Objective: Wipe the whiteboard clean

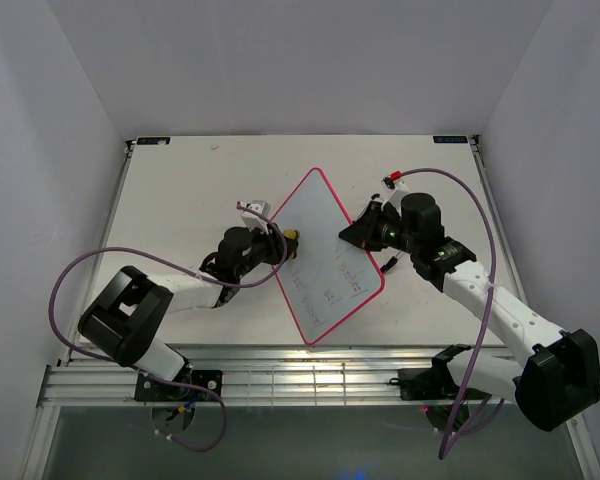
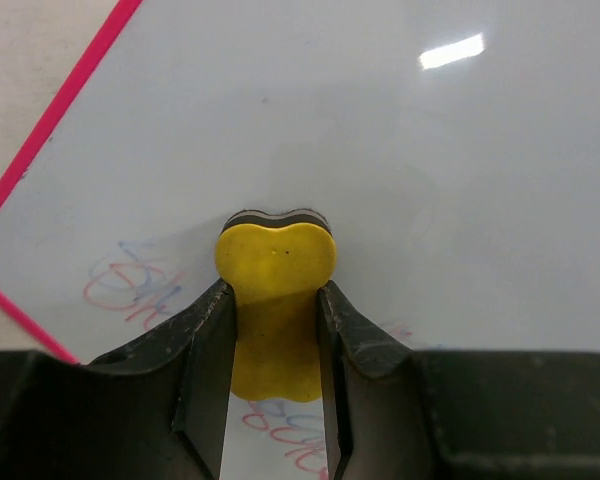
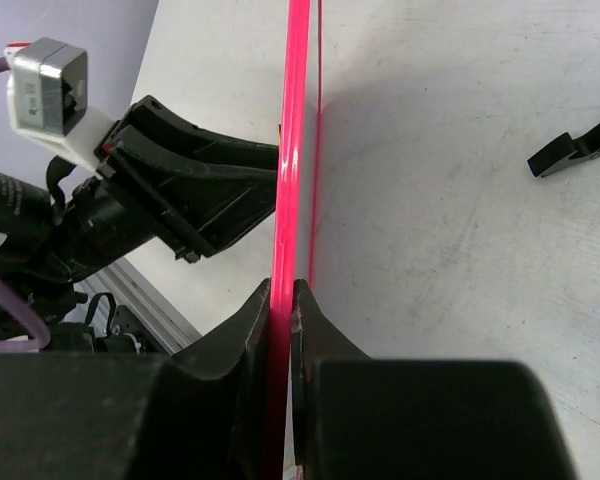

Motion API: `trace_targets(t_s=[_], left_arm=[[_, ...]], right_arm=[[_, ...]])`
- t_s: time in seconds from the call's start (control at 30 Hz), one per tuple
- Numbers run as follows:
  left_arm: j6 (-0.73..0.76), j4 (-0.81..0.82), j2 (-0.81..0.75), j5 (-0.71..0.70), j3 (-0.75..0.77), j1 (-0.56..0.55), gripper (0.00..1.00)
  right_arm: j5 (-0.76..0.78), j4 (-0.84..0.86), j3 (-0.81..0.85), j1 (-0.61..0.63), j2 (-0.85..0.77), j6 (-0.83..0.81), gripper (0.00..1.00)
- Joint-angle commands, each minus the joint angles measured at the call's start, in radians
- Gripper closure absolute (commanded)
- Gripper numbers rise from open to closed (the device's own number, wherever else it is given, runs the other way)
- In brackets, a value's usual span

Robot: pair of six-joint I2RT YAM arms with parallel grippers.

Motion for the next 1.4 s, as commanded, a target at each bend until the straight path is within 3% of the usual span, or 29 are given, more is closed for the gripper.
trace_targets(t_s=[0.0,0.2,0.37,0.43,0.57,0.7,0.83,0.97,1.2,1.37], left_arm=[[0.005,0.053,0.002,0.091,0.062,-0.100,0.98],[-0.015,0.041,-0.055,0.019,0.059,-0.370,0.98],[-0.072,0.029,-0.142,-0.068,-0.010,-0.429,0.98],[-0.063,-0.032,-0.154,-0.099,-0.031,-0.371,0.98],[-0.067,-0.060,-0.188,-0.024,-0.077,-0.179,0.97],[-0.040,-0.041,-0.112,0.014,-0.088,-0.019,0.97],[-0.053,0.025,-0.052,0.071,-0.097,-0.025,0.99],[-0.052,0.069,-0.104,0.025,-0.111,-0.138,0.99],[0.063,0.064,-0.171,-0.141,-0.053,-0.500,0.98],[0.080,0.043,-0.118,-0.219,-0.025,-0.603,0.98]], right_arm=[[-0.164,0.194,0.043,0.042,-0.016,0.071,0.92],[-0.107,0.167,0.084,0.042,-0.008,0.076,0.92],[-0.069,0.133,0.124,0.042,-0.007,0.087,0.92],[-0.067,0.128,0.132,0.042,-0.002,0.088,0.92],[-0.095,0.140,0.133,0.042,0.004,0.099,0.92],[-0.103,0.162,0.121,0.042,0.003,0.117,0.92],[-0.087,0.162,0.121,0.042,0.010,0.127,0.92],[-0.043,0.163,0.104,0.043,0.018,0.145,0.92],[0.020,0.162,0.096,0.043,0.018,0.171,0.92],[0.019,0.151,0.106,0.045,0.026,0.173,0.92]])
